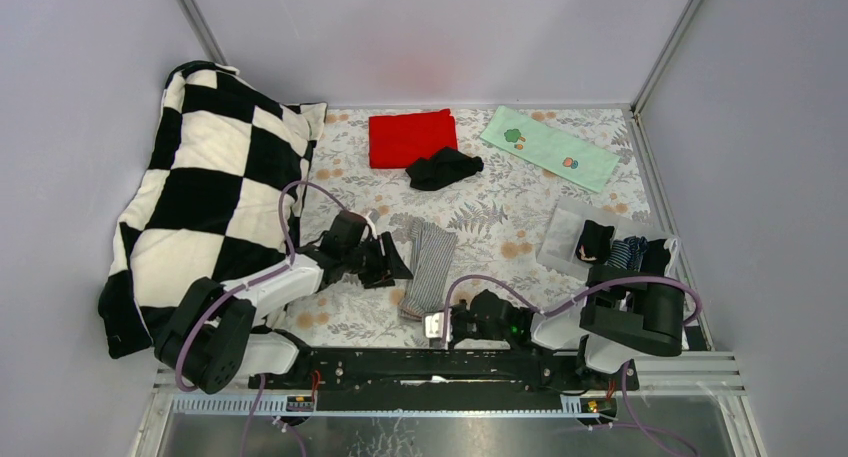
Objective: Roll the underwear
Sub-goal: Roll the underwear to the center of the board.
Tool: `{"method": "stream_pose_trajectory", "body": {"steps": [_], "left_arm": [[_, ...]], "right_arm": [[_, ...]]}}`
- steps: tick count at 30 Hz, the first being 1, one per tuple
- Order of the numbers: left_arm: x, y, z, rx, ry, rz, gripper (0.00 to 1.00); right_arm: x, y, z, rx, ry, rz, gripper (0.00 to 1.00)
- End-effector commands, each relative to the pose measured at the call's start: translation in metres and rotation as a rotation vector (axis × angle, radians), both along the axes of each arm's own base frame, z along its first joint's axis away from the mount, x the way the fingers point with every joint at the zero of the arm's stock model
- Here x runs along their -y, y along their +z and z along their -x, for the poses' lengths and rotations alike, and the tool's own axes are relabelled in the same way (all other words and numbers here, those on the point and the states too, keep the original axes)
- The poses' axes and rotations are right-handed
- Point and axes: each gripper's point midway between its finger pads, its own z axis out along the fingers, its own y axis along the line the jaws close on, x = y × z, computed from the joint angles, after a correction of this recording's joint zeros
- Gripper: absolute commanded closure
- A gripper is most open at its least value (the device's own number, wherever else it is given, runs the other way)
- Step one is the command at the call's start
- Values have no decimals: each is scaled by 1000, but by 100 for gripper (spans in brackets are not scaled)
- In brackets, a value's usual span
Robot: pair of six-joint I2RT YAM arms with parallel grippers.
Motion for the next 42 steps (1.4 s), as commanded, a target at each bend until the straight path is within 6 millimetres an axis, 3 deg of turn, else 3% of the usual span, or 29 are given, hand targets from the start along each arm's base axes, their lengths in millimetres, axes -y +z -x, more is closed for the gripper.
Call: {"method": "stream_pose_trajectory", "body": {"steps": [1, 13, 30, 37, 42], "left_arm": [[-3, -12, 6, 4, -50, -48, 39], [0, -30, 25, -22, -85, -109, 46], [-11, -46, 26, -51, -56, -177, 61], [-20, -39, 20, -21, 34, -195, 61], [-34, -30, 14, 14, 136, -229, 52]], "right_arm": [[-10, 22, 5, -135, -15, -112, 99], [-9, 20, -6, -482, -131, -95, 97], [2, 20, -20, -892, -364, -169, 98], [0, 12, -27, -1071, -459, -110, 100], [1, 2, -30, -1165, -518, -59, 100]]}}
